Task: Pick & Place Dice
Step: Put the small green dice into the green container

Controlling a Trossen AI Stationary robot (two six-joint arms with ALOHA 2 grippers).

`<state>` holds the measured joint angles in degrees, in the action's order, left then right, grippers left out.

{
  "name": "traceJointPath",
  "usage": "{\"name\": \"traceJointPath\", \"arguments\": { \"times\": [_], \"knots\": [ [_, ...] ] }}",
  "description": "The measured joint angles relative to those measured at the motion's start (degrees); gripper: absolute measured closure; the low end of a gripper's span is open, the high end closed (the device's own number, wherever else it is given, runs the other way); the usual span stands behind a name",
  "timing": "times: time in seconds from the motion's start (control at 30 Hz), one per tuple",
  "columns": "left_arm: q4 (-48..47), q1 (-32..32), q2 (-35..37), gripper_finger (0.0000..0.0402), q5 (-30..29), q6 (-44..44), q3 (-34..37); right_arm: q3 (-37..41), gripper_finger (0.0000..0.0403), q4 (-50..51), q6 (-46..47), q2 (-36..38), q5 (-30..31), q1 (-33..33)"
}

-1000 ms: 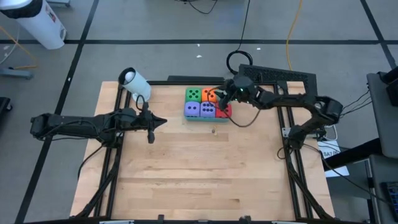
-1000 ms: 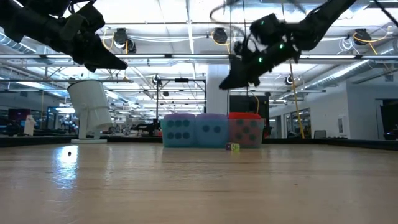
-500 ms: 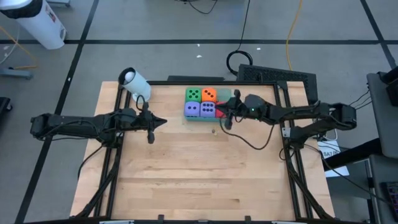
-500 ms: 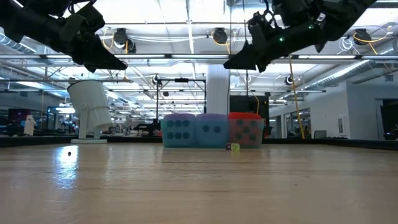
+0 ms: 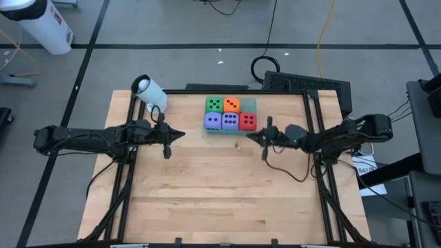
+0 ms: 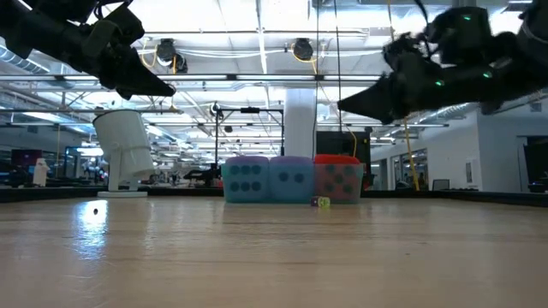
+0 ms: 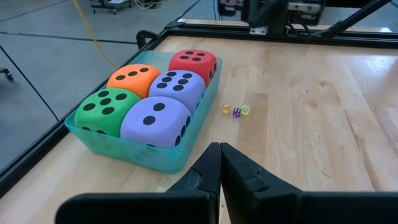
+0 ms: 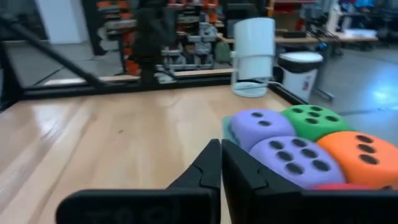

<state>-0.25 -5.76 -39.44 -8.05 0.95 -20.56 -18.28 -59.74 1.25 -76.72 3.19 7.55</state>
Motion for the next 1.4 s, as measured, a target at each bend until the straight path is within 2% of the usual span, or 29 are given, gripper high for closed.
{"name": "traceJointPath", "arguments": {
  "times": [0.13,0.27,0.5,0.67,0.87,0.93,1.03,1.23,1.4],
  "knots": [
    [0.02,0.0,0.0,0.0387,-0.06,0.63,0.0,4.6,0.0402,-5.77,-0.65,-0.3,0.01,-1.68],
    [0.35,0.0,0.0,0.0387,-0.07,0.7,0.0,5.88,0.0402,-5.57,-0.85,-1.98,0.16,-3.06],
    [0.42,0.0,0.02,0.0387,-0.07,0.76,0.0,2.26,0.0402,-5.77,-4.49,-6.7,-0.34,-5.23],
    [0.36,0.0,0.0,0.0387,-0.07,0.57,-0.02,-1.7,0.0403,-3.2,-10.6,-11.23,0.34,-7.58],
    [0.02,0.0,0.01,0.0387,-0.06,0.61,-0.02,-6.87,0.0403,-0.87,-18.06,-16.28,13.28,-12.48],
    [0.01,0.0,0.0,0.0387,-0.05,0.61,-0.02,-8.37,0.0403,0.34,-19.76,-17.93,15.97,-13.25],
    [-0.04,0.0,0.0,0.0387,-0.04,0.61,-0.02,-9.25,0.0403,2.02,-18.35,-20.0,16.45,-13.72],
    [-0.07,0.0,0.01,0.0387,-0.04,0.61,-0.02,-9.42,0.0403,1.62,-5.65,-24.96,17.77,-13.54],
    [-0.04,0.0,0.02,0.0387,-0.04,0.61,-0.02,-9.41,0.0403,0.0,-4.9,-27.31,19.51,-12.35]
  ]
}}
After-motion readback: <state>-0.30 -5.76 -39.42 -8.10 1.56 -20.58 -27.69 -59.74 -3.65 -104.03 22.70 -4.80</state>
